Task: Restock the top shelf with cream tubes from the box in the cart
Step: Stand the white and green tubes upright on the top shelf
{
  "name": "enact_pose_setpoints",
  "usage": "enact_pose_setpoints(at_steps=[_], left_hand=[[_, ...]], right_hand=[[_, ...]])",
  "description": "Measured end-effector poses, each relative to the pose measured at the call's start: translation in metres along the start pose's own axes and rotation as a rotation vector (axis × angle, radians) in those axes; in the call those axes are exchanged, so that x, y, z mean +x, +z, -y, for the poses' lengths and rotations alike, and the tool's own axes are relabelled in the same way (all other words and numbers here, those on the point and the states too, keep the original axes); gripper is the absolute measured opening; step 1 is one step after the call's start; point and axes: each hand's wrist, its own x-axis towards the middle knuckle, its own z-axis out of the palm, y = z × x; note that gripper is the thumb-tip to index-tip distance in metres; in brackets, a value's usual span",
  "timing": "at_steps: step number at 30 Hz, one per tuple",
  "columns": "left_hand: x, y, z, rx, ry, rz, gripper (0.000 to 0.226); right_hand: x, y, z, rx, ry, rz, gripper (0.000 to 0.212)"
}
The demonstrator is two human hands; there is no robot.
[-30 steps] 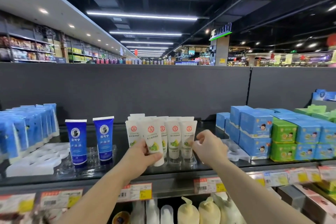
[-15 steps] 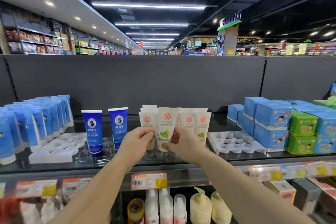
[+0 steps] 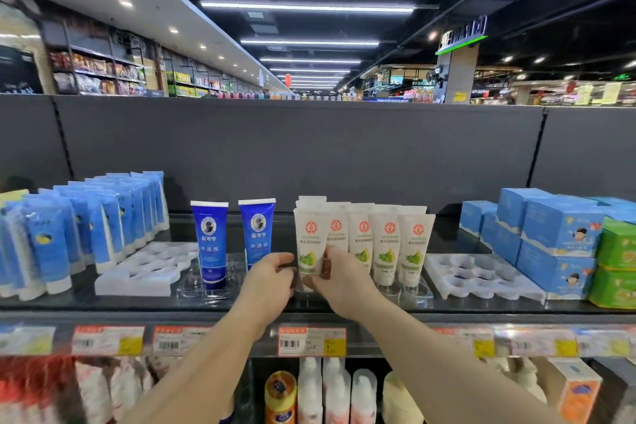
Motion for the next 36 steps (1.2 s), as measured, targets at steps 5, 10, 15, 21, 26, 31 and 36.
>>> enact_pose_setpoints(at_steps=[5, 10, 15, 21, 26, 31, 36], left_hand=[[-0.005, 0.001, -0.002, 0.074, 0.039, -0.004, 0.035], [-0.011, 0.002, -0.004, 0.17, 0.093, 0.008, 0.027], [-0.015, 0.003, -0.005, 0.182, 0.108, -0.008, 0.017], [-0.016, 0.004, -0.003, 0.184, 0.111, 0.003, 0.018], [-0.018, 0.005, -0.004, 0.199, 0.109, -0.016, 0.017], [-0.022, 0.006, -0.011, 0.265, 0.102, -0.013, 0.016], [-0.032, -0.003, -0.018, 0.3, 0.106, -0.029, 0.014]], right_hand=[[0.003, 0.0, -0.003, -0.045, 0.052, 0.03, 0.019], [0.006, -0.008, 0.004, -0.14, 0.071, 0.106, 0.024], [0.007, -0.003, 0.011, -0.317, 0.063, 0.153, 0.018], [0.002, -0.002, 0.008, -0.368, 0.066, 0.146, 0.021], [-0.003, -0.002, 0.0, -0.279, 0.052, 0.101, 0.024], [-0.005, 0.0, -0.012, -0.118, 0.058, 0.026, 0.024], [-0.018, -0.003, -0.009, 0.005, 0.054, -0.158, 0.035]])
